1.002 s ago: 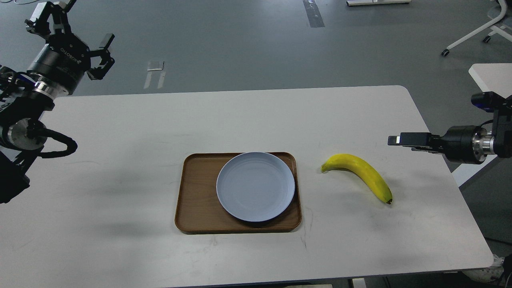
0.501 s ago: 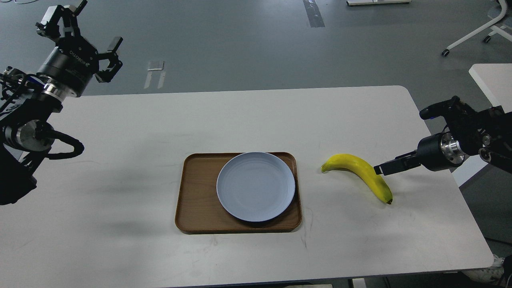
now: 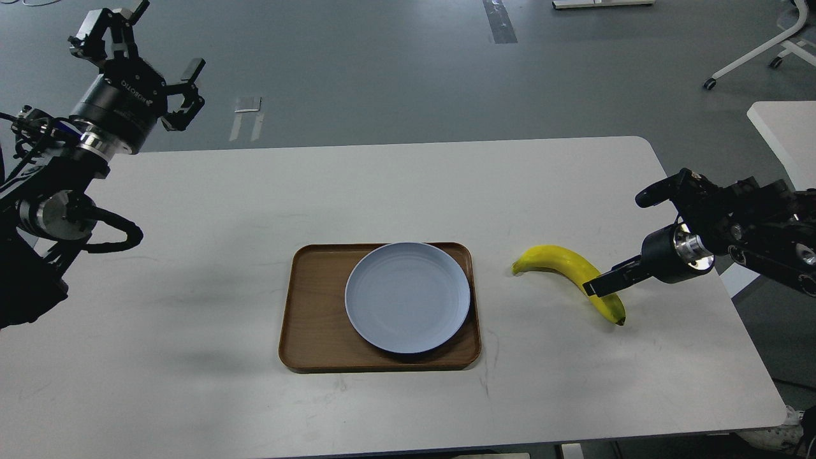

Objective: Place banana on plate with both arms
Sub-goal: 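Reach the right gripper down to the yellow banana, then grasp the banana with the right gripper and lift it, then carry the banana over the plate and lower it onto the plate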

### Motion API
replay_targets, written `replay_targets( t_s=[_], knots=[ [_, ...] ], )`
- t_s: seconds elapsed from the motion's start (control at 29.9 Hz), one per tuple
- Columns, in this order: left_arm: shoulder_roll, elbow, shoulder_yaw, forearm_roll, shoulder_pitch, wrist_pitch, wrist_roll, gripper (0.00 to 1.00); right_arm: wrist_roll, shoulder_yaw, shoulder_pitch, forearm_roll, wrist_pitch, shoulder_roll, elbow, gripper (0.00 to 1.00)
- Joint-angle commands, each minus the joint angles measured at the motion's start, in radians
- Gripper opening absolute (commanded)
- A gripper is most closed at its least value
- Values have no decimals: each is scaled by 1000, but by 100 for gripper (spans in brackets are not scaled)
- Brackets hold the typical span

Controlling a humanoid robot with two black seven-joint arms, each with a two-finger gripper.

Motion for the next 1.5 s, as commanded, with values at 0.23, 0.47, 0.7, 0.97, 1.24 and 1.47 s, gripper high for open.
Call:
replay_targets(
  t_s=[0.23,0.47,0.7,0.97,1.24,1.47],
  knots=[
    [6,0,0,0,-1,0,0,99,0,-31,6,0,-9,23,-17,27],
    [9,0,0,0,-1,0,0,99,0,-31,20,0,-15,22,-11,0],
    [15,-2,0,2,-5,0,0,99,0,-28,108,4,-15,11,22,0],
    [18,0,0,0,-8,0,0,99,0,-30,255,29,-9,52,107,0],
    [18,-2,-3,0,-8,0,0,99,0,-71,274,161,0,239,96,0],
    [18,0,-1,0,-8,0,0,99,0,-149,290,239,0,361,82,0]
  ],
)
